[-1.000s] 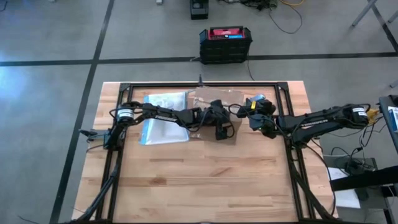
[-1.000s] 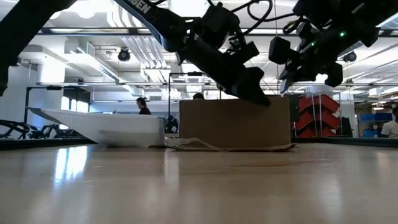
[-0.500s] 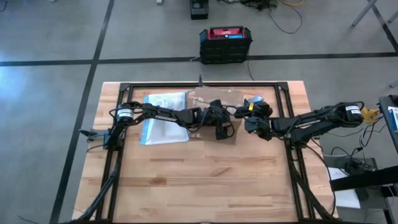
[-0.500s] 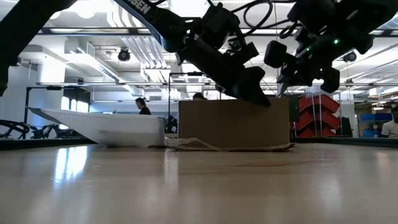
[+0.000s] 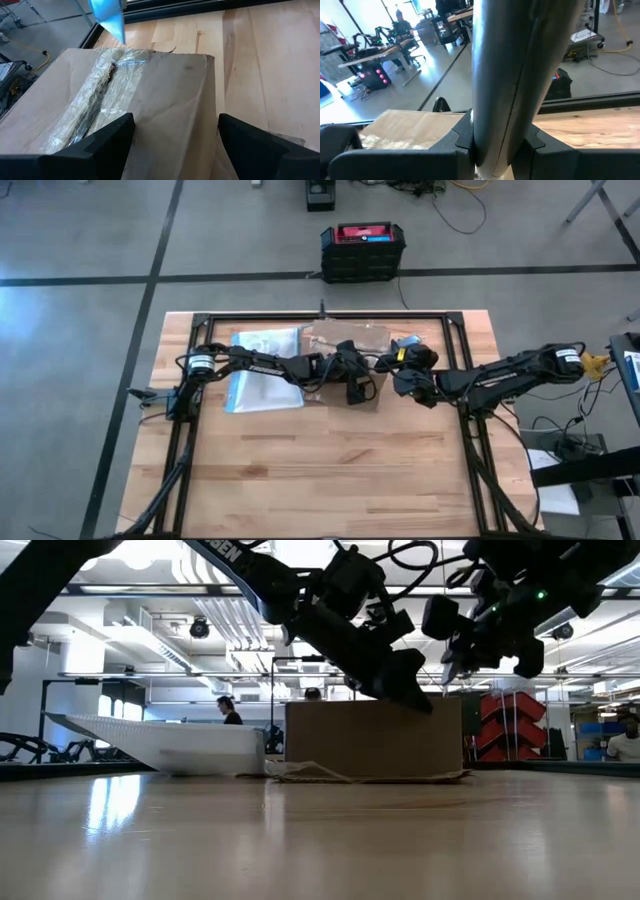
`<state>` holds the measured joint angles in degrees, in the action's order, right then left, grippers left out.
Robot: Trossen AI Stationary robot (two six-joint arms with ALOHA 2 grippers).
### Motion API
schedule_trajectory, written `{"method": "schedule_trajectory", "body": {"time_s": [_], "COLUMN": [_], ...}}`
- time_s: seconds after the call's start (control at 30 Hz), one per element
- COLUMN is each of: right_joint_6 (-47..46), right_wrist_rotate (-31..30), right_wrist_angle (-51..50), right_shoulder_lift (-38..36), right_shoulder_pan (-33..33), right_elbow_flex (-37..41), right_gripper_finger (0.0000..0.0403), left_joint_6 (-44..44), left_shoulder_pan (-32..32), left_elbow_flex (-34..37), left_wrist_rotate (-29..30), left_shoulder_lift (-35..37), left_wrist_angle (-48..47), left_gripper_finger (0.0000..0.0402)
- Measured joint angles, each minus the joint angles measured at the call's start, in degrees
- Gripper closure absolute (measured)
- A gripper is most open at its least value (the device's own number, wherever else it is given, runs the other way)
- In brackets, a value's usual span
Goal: Pack items into zip bag
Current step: Break down the brown box until it is flat
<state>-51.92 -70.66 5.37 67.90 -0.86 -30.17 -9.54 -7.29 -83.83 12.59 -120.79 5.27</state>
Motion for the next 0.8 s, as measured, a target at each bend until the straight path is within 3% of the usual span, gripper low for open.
{"method": "schedule_trajectory", "body": {"time_s": [0.8], "right_joint_6": [-5.43], "right_wrist_rotate": [-0.37], "right_wrist_angle": [-0.17], "right_shoulder_lift": [5.31], "right_shoulder_pan": [0.0], "right_elbow_flex": [-0.65], "right_gripper_finger": [0.0347], "left_joint_6": [2.14], "left_shoulder_pan": [-0.02], "left_elbow_flex": [0.15], "left_wrist_rotate": [2.03], "left_shoulder_lift": [0.02], "left_wrist_angle": [-0.33], "left_gripper_finger": [0.0125]}}
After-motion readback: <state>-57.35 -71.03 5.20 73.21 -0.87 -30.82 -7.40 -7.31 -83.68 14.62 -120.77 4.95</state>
